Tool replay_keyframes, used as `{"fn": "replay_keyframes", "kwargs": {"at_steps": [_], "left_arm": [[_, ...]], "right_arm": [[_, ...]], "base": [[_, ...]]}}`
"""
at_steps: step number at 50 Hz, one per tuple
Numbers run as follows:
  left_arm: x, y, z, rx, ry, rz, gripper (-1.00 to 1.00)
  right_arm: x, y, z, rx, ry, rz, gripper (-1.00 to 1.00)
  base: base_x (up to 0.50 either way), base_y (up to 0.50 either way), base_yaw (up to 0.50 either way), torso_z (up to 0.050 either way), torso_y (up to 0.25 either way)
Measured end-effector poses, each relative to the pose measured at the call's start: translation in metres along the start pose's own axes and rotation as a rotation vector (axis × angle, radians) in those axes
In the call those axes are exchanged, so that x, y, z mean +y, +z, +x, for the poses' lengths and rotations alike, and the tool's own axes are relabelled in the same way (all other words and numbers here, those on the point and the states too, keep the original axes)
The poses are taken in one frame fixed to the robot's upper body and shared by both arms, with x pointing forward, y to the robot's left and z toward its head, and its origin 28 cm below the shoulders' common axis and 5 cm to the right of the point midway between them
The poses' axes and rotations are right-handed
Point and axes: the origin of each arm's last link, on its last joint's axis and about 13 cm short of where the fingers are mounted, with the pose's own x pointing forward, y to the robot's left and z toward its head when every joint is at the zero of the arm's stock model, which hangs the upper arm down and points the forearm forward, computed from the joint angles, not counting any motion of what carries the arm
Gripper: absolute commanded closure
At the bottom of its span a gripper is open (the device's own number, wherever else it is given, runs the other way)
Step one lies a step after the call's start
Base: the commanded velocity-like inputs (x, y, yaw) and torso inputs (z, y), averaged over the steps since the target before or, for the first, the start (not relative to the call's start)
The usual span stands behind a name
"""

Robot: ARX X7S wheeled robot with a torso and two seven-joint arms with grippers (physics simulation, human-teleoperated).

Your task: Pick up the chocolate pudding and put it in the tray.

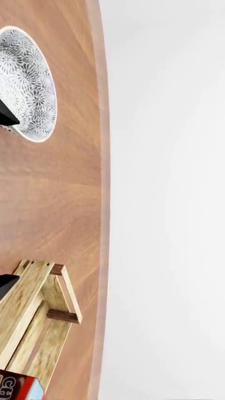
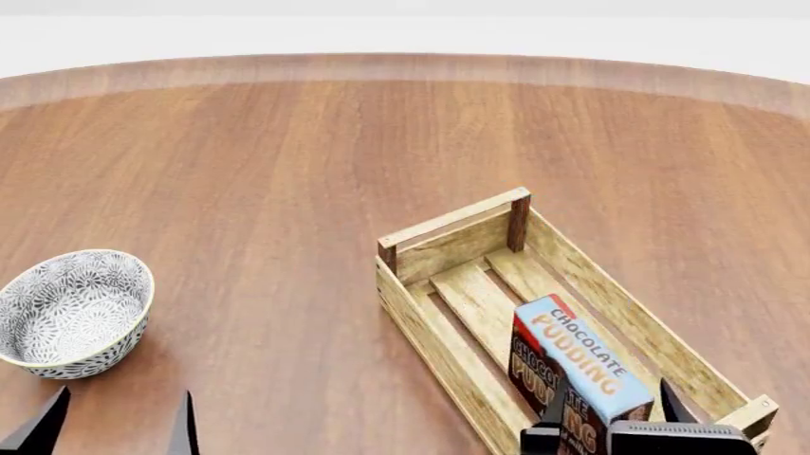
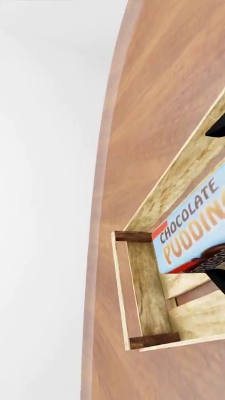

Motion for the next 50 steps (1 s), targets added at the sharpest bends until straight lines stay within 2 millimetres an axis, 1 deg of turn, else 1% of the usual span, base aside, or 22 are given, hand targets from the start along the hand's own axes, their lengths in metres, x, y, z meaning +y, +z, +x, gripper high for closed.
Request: {"fn": "replay_keyframes", "kwargs": {"at_steps": [8, 34, 50], "left_arm": [[0.0, 0.007, -0.001, -0.019, 0.0, 0.007, -1.0], [0.0, 0.034, -0.009, -0.101, -0.006, 0.013, -1.0], [0.0, 0.048, -0.015, -0.136, -0.017, 0.002, -1.0]], "right_arm": [[0.0, 0.009, -0.006, -0.036, 0.002, 0.018, -1.0], [0.002, 0.072, -0.037, -0.256, 0.032, 0.088, -1.0], [0.004, 0.098, -0.057, -0.349, 0.057, 0.111, -1.0]], "base": [[0.0, 0.0, 0.0, 0.0, 0.0], [0.0, 0.0, 0.0, 0.0, 0.0], [0.0, 0.0, 0.0, 0.0, 0.0]]}}
